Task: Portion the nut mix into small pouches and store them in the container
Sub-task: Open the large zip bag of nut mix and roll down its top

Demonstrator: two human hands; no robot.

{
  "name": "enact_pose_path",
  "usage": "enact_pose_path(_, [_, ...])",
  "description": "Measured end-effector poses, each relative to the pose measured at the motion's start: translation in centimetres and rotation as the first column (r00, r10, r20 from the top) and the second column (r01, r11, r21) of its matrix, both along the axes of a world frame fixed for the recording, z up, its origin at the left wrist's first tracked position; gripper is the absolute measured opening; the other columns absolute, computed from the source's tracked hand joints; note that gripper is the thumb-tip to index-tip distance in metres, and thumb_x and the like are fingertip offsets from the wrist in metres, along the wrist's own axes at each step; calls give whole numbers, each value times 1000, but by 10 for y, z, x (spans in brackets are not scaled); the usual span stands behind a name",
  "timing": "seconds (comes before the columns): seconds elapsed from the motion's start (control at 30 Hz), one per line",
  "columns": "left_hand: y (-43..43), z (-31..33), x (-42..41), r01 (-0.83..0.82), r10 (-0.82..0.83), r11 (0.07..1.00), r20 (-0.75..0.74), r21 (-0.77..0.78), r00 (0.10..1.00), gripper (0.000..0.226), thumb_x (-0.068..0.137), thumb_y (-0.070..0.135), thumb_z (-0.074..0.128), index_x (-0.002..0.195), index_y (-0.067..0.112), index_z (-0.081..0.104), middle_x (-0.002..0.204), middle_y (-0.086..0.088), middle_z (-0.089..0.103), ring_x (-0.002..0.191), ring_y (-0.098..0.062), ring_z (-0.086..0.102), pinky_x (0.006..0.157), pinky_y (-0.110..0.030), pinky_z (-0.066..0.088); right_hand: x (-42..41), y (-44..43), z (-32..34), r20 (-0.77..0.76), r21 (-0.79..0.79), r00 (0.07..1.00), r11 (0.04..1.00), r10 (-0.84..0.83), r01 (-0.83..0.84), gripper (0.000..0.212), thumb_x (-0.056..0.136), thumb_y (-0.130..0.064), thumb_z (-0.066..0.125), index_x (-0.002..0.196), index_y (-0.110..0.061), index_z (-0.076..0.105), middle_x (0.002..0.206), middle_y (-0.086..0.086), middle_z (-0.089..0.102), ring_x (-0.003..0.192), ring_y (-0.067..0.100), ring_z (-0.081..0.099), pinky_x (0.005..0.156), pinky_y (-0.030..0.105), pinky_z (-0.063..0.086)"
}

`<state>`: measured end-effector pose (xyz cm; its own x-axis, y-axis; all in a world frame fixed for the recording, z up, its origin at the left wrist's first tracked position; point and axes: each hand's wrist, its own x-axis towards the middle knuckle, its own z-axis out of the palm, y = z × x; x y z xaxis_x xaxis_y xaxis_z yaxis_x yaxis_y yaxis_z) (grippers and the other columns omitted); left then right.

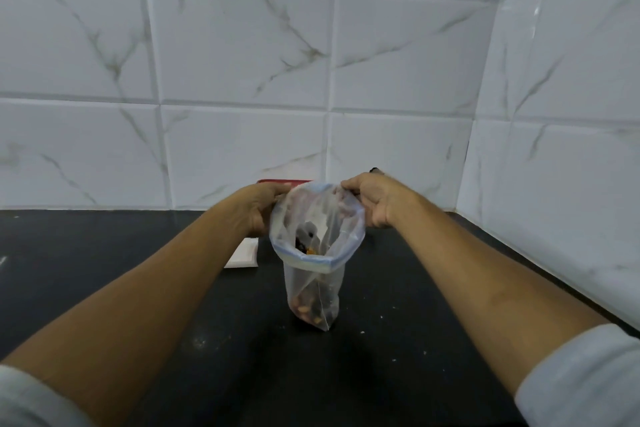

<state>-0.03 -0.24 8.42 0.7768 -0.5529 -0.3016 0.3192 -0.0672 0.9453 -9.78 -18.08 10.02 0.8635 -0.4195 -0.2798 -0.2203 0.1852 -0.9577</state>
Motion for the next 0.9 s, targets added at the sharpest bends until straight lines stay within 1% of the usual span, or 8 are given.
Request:
enact_pose_path(0.07, [4, -10, 3, -7, 7, 1000, 50, 0, 999, 20, 101, 21, 62, 95, 3, 71, 88, -11, 72, 79, -26, 68, 76, -40, 58, -2, -4, -5, -42, -177, 999, 984, 0, -7, 17, 104, -15, 56, 96, -5, 68, 101, 13, 74, 89, 27, 72, 77, 40, 62])
enact_pose_path(0.17, [12, -26, 5, -34, 32, 999, 103, 17, 994, 23, 98, 15, 66, 114, -2, 67, 105, -16, 73, 87, -28, 71, 74, -40, 59, -9, -11, -12, -108, -314, 994, 949, -3, -31, 11, 100, -14, 64, 102, -3, 66, 111, 17, 71, 89, 28, 70, 79, 44, 62])
enact_pose_path(0.3, [18, -37, -7, -74, 28, 980, 242, 184, 970, 31, 96, 31, 71, 116, 9, 63, 108, -13, 71, 90, -30, 71, 59, -37, 58, -15, -15, -15, -201, -423, 980, 902, -3, -84, 23, 98, -26, 70, 104, -4, 68, 88, 12, 71, 70, 20, 70, 61, 35, 62])
enact_pose_path(0.47, [29, -35, -15, -100, -11, 957, 380, 273, 925, 27, 95, 34, 71, 107, 9, 66, 101, -14, 73, 84, -29, 73, 63, -35, 61, -21, -12, -8, -244, -371, 964, 908, 105, -193, 27, 95, -29, 74, 101, -3, 71, 78, 9, 74, 63, 16, 73, 51, 26, 60])
enact_pose_path(0.6, [29, -30, -15, -95, 49, 983, 271, 158, 961, 28, 92, 22, 76, 108, 1, 68, 96, -17, 75, 81, -29, 74, 64, -38, 64, -20, -6, -7, -156, -279, 983, 950, 97, -138, 11, 95, -7, 71, 99, 2, 68, 76, 13, 75, 61, 20, 75, 51, 29, 61])
enact_pose_path(0.67, [25, -26, -16, -80, 71, 995, 152, 57, 986, 29, 93, 15, 74, 115, -3, 66, 104, -17, 75, 84, -28, 73, 61, -37, 64, -20, -2, -7, -98, -191, 992, 976, 84, -101, 5, 96, 0, 66, 99, 4, 66, 73, 15, 75, 60, 23, 75, 54, 33, 63])
enact_pose_path(0.77, [19, -21, -19, -77, 77, 994, -8, -84, 997, 30, 96, 5, 67, 124, -4, 63, 121, -18, 71, 98, -28, 70, 71, -37, 63, -18, 5, -9, 2, -45, 998, 997, 66, -66, 5, 97, 7, 59, 97, 5, 64, 73, 16, 75, 63, 25, 75, 59, 38, 65])
enact_pose_path(0.9, [15, -13, -21, -116, 78, 963, -159, -242, 984, 18, 97, 2, 63, 115, -4, 63, 100, -17, 72, 66, -25, 75, 49, -32, 61, -11, 9, -10, 119, 129, 993, 992, -16, 0, 12, 102, 7, 51, 102, 3, 62, 89, 17, 71, 67, 25, 74, 52, 37, 63])
